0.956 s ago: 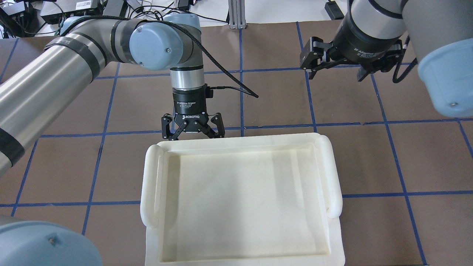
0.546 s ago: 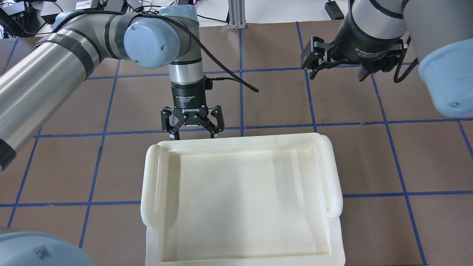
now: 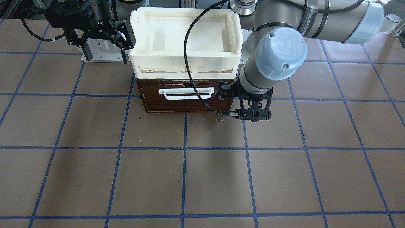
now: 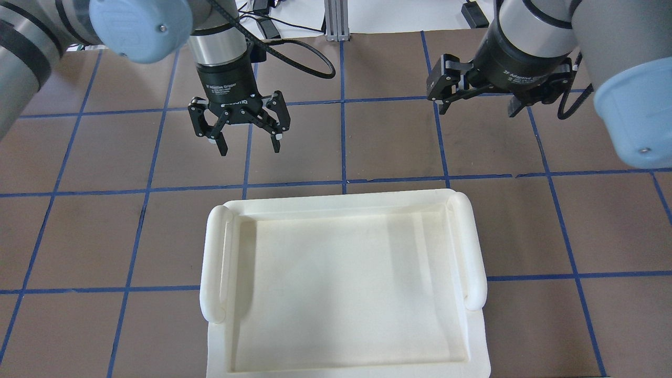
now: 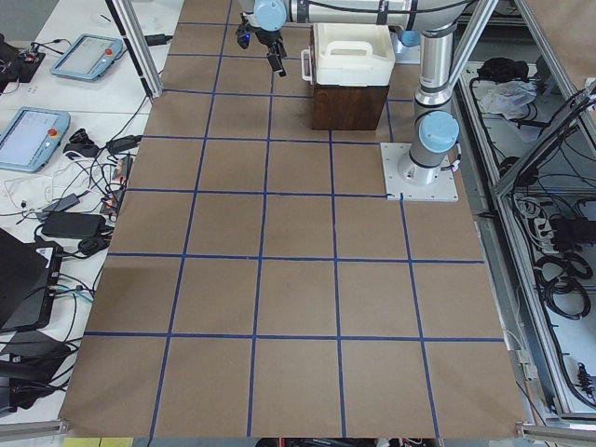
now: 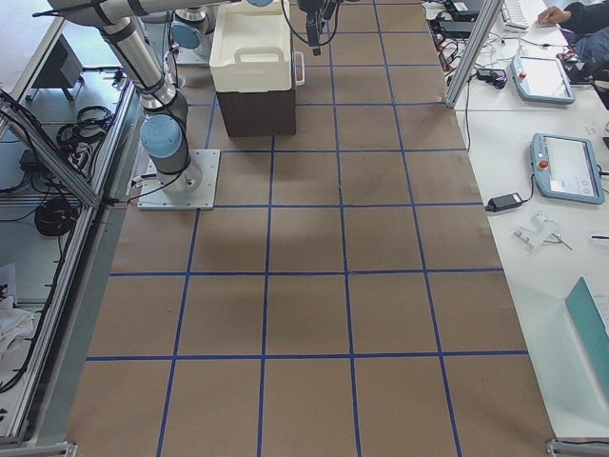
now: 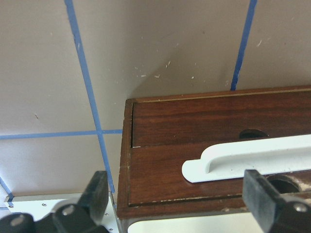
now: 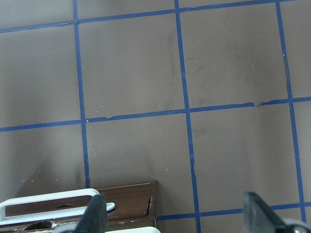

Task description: Put scissors in drawer and close it

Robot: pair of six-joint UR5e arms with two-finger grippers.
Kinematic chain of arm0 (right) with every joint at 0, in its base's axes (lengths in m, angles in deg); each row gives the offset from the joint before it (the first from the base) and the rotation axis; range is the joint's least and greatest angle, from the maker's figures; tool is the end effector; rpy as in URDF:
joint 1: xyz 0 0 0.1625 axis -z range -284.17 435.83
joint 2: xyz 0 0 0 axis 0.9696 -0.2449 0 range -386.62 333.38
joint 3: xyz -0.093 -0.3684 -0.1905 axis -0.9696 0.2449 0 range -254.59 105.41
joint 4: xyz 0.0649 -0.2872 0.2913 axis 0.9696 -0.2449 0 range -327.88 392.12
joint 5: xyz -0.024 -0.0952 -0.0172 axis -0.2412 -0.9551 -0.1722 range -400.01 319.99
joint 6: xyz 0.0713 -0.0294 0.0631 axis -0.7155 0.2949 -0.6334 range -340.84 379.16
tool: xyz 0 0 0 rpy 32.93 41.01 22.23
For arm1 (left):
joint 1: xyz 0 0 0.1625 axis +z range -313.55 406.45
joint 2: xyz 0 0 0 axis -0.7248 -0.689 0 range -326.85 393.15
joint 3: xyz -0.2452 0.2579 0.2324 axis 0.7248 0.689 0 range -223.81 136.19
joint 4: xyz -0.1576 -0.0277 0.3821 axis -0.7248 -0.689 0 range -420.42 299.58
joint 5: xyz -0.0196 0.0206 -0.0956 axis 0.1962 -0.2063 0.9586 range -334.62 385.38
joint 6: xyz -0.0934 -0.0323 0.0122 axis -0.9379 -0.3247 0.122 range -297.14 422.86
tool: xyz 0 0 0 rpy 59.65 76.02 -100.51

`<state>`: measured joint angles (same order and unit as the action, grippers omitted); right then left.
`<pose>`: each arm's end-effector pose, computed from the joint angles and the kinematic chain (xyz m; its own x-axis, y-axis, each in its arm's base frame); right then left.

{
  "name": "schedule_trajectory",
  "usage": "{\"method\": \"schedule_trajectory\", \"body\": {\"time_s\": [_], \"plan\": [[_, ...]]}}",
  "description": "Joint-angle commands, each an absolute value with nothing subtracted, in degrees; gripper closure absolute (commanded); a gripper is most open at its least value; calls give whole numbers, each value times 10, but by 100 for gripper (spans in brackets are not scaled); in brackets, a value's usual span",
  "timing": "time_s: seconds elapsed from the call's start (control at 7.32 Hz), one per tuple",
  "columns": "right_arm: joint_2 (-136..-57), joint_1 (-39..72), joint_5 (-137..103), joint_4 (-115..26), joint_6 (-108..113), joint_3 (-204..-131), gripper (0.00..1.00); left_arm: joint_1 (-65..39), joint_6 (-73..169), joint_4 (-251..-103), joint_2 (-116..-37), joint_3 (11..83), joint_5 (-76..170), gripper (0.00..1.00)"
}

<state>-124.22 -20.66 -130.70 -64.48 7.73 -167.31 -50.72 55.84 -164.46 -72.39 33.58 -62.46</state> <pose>0.1824 -0.4343 0.5393 -0.9960 0.0845 -0.0279 0.0883 0.9764 -0.1973 -0.2074 -0.5503 0.4276 -1.0000 -0.0029 0.0001 -0.0027 0.9558 0.2940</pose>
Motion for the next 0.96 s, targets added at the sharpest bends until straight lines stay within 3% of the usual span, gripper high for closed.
{"method": "schedule_trajectory", "body": {"time_s": [0.0,0.82], "plan": [[-1243,-207,-1305,-646,77,-1675,0,-494,560,-1613,-673,334,-672,0],[-1247,-207,-1308,-645,76,-1680,0,-470,588,-1530,-543,407,-675,0]]}}
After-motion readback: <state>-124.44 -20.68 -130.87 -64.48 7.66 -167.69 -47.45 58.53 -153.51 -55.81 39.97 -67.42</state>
